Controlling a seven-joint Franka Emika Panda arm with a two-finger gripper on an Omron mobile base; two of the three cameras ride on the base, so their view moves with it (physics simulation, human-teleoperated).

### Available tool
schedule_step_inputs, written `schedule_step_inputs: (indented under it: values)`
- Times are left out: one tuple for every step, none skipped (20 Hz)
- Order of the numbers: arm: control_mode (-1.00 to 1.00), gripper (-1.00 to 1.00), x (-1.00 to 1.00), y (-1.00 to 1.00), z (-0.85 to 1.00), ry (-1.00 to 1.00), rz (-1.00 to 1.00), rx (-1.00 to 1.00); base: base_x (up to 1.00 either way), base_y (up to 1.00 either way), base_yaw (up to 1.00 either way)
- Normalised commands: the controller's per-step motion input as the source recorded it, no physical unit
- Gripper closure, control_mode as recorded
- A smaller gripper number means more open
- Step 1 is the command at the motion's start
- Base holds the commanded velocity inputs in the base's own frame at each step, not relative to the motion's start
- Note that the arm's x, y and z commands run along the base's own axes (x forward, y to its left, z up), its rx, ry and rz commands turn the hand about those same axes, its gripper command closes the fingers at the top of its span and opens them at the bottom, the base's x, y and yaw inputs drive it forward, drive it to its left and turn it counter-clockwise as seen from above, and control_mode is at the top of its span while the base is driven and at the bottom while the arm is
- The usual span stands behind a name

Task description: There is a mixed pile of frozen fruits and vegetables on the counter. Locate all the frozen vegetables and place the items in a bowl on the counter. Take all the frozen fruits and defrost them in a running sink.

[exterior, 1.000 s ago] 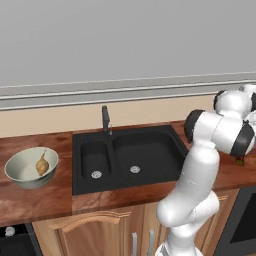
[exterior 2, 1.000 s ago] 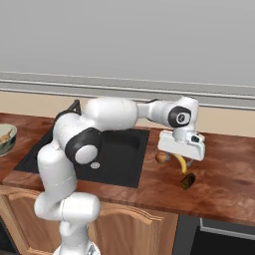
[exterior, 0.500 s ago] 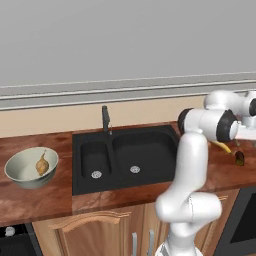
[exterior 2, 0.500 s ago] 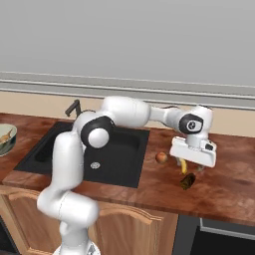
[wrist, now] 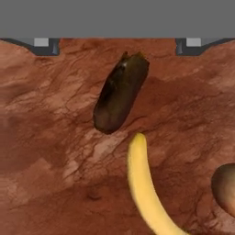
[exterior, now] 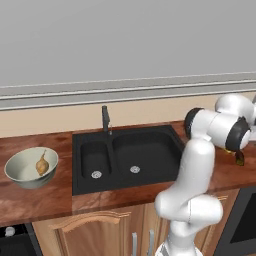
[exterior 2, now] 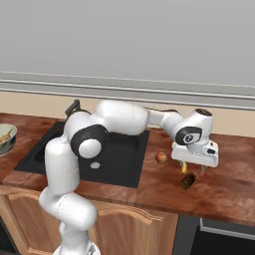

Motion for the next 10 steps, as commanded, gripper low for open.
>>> schedule_step_inputs:
  values:
    - [-1.00, -1.00, -0.06, 0.68, 0.00, 0.00, 0.02, -0.16, 0.00, 0.00, 0.00]
    - [-1.00, -1.00, -0.01, 0.78, 0.00, 0.04, 0.01, -0.15, 0.00, 0.00, 0.00]
    - [-1.00, -1.00, 0.00, 0.81, 0.00, 0.11, 0.00, -0.15, 0.00, 0.00, 0.00]
    - [-1.00, -1.00, 0.00, 0.76, 0.00, 0.12, 0.00, -0.13, 0.00, 0.00, 0.00]
    - [-1.00, -1.00, 0.00, 0.49, 0.00, 0.13, -0.02, -0.09, 0.00, 0.00, 0.00]
    - [-1.00, -1.00, 0.06, 0.09, 0.00, 0.17, -0.10, -0.03, 0.00, 0.00, 0.00]
    - [-1.00, -1.00, 0.07, 0.00, 0.00, 0.15, -0.10, -0.02, 0.00, 0.00, 0.00]
    - [-1.00, -1.00, 0.12, -0.08, -0.03, 0.18, -0.11, 0.00, 0.00, 0.00, 0.00]
    - [-1.00, -1.00, 0.11, -0.28, 0.00, 0.23, -0.18, 0.00, 0.00, 0.00, 0.00]
    - [-1.00, -1.00, 0.16, -0.36, -0.02, 0.25, -0.21, 0.00, 0.00, 0.00, 0.00]
